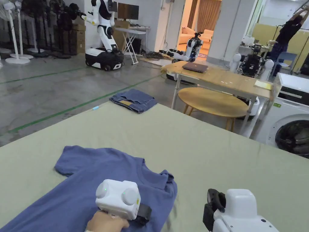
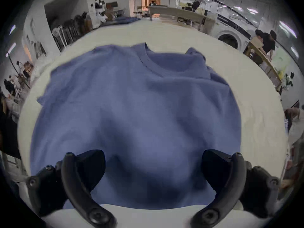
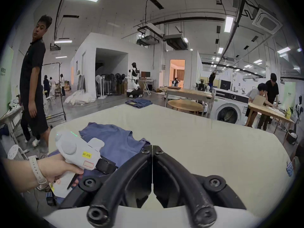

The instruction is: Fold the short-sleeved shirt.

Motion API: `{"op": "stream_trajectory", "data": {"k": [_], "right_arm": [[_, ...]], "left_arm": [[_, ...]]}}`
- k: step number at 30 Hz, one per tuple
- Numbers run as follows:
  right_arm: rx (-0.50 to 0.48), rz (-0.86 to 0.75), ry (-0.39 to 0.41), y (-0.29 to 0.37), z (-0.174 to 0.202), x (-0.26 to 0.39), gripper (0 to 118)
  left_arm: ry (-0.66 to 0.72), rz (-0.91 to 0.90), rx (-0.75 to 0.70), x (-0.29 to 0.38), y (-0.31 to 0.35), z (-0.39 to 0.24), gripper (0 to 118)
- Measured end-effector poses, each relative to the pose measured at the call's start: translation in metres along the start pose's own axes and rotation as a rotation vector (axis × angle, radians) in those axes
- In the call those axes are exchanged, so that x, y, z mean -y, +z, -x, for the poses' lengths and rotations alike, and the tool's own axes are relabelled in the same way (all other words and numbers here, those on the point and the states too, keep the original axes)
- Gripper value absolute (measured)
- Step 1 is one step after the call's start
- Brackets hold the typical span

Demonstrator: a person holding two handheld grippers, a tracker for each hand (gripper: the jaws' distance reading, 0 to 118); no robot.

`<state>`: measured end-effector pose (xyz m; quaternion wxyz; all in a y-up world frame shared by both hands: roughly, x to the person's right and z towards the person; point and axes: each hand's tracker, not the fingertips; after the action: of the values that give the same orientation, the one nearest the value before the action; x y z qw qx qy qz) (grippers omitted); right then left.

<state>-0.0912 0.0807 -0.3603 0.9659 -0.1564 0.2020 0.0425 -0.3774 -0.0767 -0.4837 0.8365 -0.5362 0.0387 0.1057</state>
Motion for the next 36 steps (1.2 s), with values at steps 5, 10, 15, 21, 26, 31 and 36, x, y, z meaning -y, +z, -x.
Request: {"op": "stream_trajectory", "data": {"k": [5,10,15,21,26,31,36], "right_arm": [[0.023,0.019,-0.027,0.004,-0.014,0.006,0],[0.059,0.001,-0.068,0.028,-0.035,0.002,0],[0.126,-0.031,-0.099,0.066,-0.070,-0.002,0],[0.258,-0.070,-0.166,0.134,-0.132,0.000,0],[0.402,-0.075,-0.197,0.194,-0.190,0.010,0],[0.541,-0.059,-0.186,0.250,-0.237,0.027,0],[0.623,-0.034,-0.225,0.283,-0.279,0.049,0]], "left_arm": [[-0.095,-0.099,-0.066,0.022,0.048,-0.012,41],[-0.130,-0.101,-0.077,0.009,0.044,-0.011,0],[-0.217,-0.229,0.075,0.003,0.097,-0.070,0],[-0.364,-0.344,0.259,0.018,0.167,-0.201,0],[-0.546,-0.374,0.446,0.043,0.200,-0.340,0],[-0.672,-0.290,0.550,0.094,0.184,-0.452,0],[-0.739,-0.173,0.426,0.140,0.113,-0.516,0]]}}
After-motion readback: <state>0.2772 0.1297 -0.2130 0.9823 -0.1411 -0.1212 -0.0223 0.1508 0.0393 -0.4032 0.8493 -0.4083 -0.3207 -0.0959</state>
